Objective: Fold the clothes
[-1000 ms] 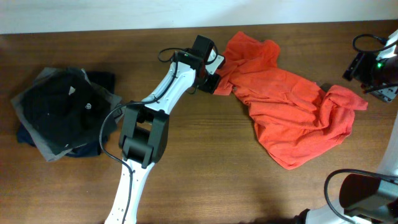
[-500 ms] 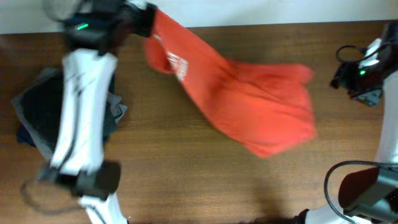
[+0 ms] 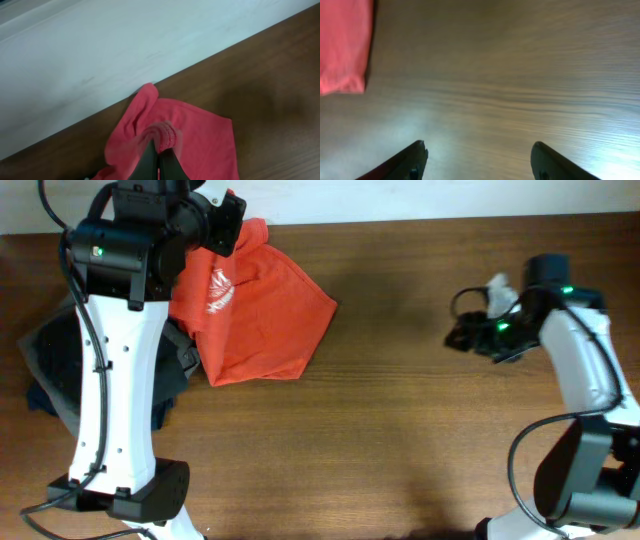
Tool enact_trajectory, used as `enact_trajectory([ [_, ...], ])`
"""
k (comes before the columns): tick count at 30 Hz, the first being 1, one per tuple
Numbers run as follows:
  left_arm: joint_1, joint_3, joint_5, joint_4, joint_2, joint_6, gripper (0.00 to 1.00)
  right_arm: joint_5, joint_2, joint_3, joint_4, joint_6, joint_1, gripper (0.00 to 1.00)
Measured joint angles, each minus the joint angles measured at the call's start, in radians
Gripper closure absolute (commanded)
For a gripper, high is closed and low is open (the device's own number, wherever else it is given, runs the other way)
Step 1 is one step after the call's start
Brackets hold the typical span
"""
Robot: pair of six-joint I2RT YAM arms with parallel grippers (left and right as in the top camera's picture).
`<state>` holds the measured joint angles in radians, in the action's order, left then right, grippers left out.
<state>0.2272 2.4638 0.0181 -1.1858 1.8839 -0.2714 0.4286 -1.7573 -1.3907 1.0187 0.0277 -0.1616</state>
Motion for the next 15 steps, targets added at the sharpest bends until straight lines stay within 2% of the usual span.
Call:
enact_trajectory([
  [4,0.018,0.019,-0.011,-0.001,-0.011,-0.002,1.0,0.056,0.0,0.045,-0.041,0.01,0.077,0.34],
  [9,0.124,0.099,-0.019,0.013,-0.053,-0.01,1.0,0.175,0.0,0.037,-0.08,0.014,0.103,0.34],
  [15,0.275,0.185,-0.019,0.15,-0.17,-0.053,1.0,0.201,0.053,0.013,-0.082,0.014,0.103,0.33],
])
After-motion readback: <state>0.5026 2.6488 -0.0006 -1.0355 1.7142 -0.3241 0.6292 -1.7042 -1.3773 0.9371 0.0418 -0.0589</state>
